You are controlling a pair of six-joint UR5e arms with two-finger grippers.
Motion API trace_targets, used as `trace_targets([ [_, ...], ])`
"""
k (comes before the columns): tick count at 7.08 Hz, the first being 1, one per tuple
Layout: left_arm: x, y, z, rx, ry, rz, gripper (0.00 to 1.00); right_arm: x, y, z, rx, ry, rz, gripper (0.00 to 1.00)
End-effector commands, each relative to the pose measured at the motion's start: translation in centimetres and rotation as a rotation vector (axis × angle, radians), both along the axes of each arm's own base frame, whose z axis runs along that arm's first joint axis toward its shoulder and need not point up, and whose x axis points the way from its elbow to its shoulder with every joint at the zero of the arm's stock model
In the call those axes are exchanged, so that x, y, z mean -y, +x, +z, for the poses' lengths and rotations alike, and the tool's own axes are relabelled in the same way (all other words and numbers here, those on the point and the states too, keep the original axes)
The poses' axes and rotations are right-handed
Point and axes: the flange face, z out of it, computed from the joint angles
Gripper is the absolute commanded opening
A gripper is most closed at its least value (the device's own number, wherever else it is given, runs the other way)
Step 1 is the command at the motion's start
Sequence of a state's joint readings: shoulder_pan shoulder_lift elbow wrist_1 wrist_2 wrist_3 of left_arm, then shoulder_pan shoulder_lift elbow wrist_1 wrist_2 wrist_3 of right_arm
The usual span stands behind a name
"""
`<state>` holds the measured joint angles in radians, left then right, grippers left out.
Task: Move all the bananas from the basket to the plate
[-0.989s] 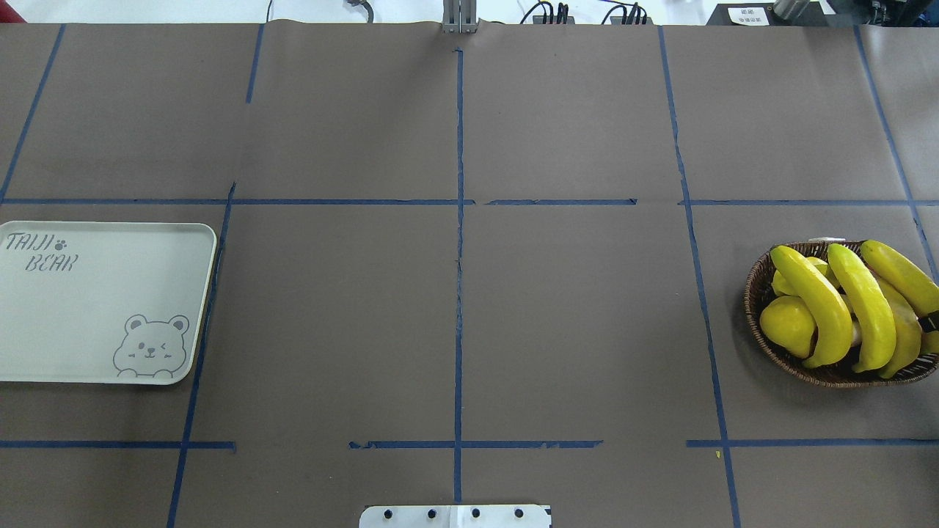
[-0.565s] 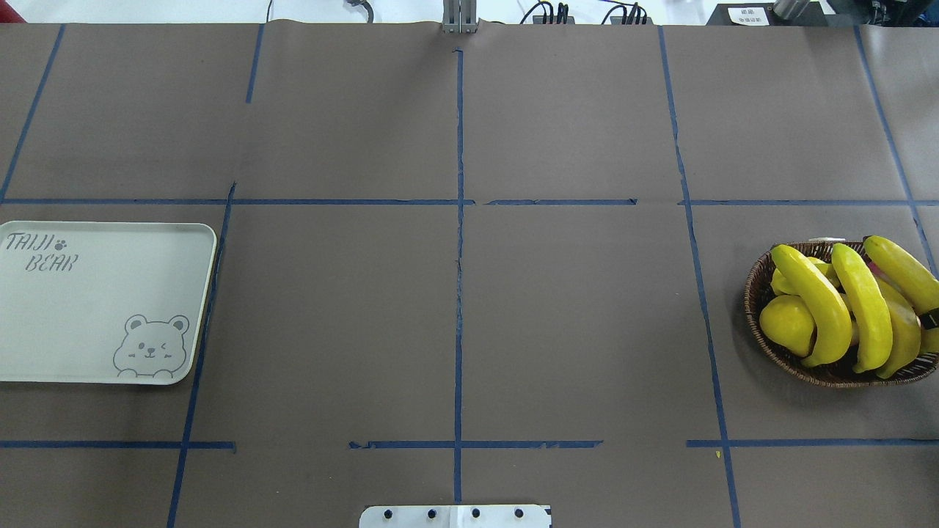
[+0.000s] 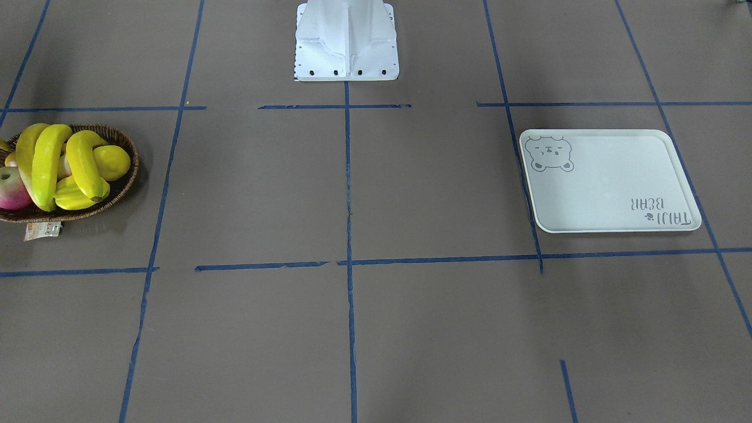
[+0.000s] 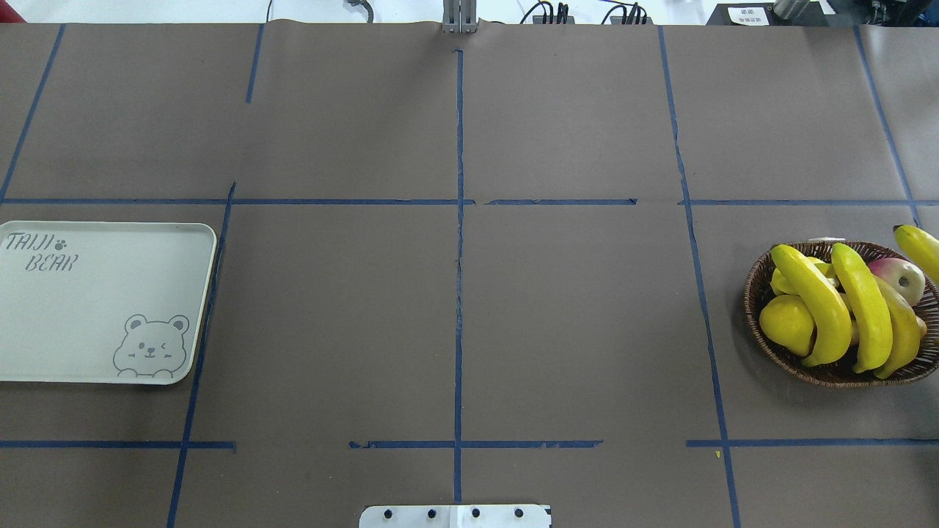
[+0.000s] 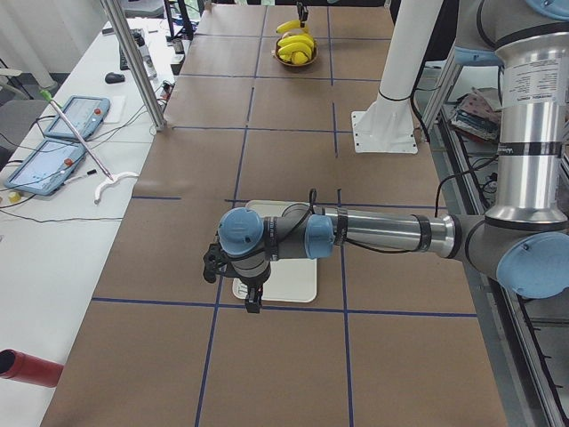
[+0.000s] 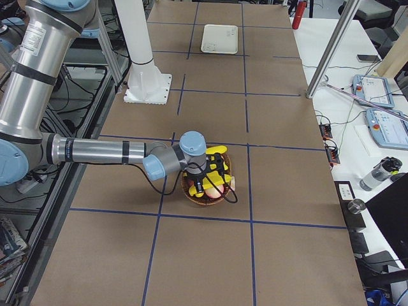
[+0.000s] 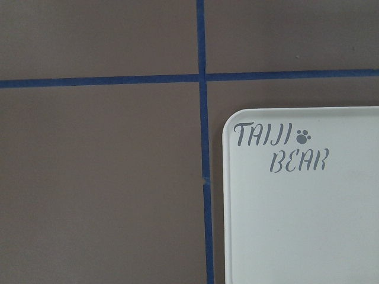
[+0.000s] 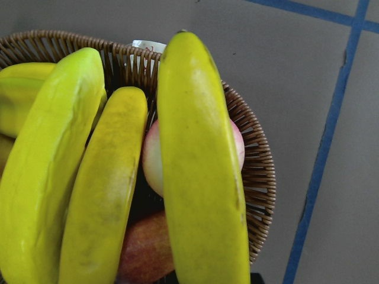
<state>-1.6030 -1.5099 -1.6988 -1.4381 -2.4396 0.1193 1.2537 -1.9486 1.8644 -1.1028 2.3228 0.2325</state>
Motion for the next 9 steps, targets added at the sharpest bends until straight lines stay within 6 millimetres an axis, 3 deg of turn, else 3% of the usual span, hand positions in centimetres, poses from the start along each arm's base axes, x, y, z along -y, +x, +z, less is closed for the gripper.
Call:
trace_targets([
  [1, -0.1, 0.2, -0.5, -0.030, 0.003, -0.003, 1.00, -1.1, 3.4, -1.2, 0.071, -0.003, 0.045, 0.00],
  [2, -0.1, 0.2, -0.5, -0.030, 0.003, -0.003, 1.00, -1.0, 4.5, -4.4, 0.073, -0.017, 0.078, 0.00],
  [3, -0.1, 0.2, -0.5, -0.030, 0.003, -0.003, 1.00, -1.1, 5.9, -9.1, 0.066, -0.033, 0.103, 0.00],
  [4, 0.0, 0.2, -0.5, -0.031, 0.003, -0.004, 1.00, -0.6, 7.6, -12.1, 0.058, 0.001, 0.103, 0.00],
  [5, -0.3, 0.1, -0.9, -0.033, 0.012, -0.004, 1.00, 1.2, 8.1, -15.7, 0.056, 0.012, 0.113, 0.00],
  [6, -0.5, 0.2, -2.6, -0.033, 0.047, -0.005, 1.00, 5.0, 8.0, -20.6, 0.063, 0.062, 0.119, 0.00],
  [8, 0.0, 0.7, -6.4, -0.089, 0.131, 0.003, 1.00, 10.0, 2.8, -27.4, 0.139, 0.049, 0.071, 0.00],
  [9, 0.8, 1.2, -9.1, -0.098, 0.174, -0.020, 1.00, 11.2, -1.9, -31.2, 0.196, -0.018, 0.066, 0.00],
])
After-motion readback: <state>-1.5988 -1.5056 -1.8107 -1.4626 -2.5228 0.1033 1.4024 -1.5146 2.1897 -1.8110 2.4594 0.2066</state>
